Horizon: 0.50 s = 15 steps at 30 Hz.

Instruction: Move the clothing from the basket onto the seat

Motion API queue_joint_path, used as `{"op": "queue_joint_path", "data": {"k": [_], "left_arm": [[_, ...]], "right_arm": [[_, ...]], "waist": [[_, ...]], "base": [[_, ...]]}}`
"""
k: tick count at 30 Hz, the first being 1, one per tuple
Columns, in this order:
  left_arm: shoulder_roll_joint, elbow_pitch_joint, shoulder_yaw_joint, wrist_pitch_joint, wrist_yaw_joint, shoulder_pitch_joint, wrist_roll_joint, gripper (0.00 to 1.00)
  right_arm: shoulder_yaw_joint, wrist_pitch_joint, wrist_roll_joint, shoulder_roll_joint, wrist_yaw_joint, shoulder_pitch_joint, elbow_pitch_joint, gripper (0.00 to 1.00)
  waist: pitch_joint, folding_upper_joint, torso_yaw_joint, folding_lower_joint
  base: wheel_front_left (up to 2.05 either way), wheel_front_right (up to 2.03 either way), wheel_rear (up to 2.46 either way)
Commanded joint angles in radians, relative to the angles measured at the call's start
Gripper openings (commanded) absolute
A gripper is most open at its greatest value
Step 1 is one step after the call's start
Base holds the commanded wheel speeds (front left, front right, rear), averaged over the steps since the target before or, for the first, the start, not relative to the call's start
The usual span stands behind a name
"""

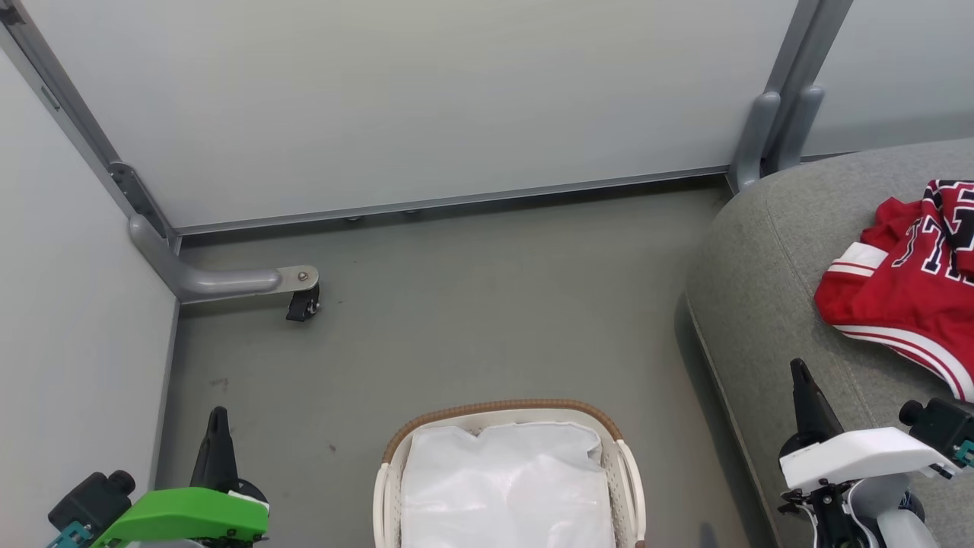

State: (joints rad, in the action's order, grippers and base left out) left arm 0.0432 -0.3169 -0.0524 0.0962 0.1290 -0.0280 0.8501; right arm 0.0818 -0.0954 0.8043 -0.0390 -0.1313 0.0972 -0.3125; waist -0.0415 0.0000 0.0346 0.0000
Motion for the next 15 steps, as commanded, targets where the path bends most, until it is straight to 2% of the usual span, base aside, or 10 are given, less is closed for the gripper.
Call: {"op": "queue_joint_path", "data": {"k": [1, 15], "left_arm": [[0.007, 0.017, -0.005, -0.007, 0.001, -0.03, 0.034, 0.0], [0.008, 0.029, -0.018, -0.052, 0.001, -0.043, 0.195, 0.0]], "right_arm": [[0.004, 0.01, 0.036, -0.007, 0.0, 0.012, 0.017, 0.0], [0.011, 0.054, 0.206, -0.009, 0.0, 0.013, 0.029, 0.0]], "waist": [[0.001, 0.0, -0.001, 0.0], [0.007, 0.0, -0.006, 0.0]], "base": [[0.0, 0.0, 0.0], [0.0, 0.0, 0.0]]}}
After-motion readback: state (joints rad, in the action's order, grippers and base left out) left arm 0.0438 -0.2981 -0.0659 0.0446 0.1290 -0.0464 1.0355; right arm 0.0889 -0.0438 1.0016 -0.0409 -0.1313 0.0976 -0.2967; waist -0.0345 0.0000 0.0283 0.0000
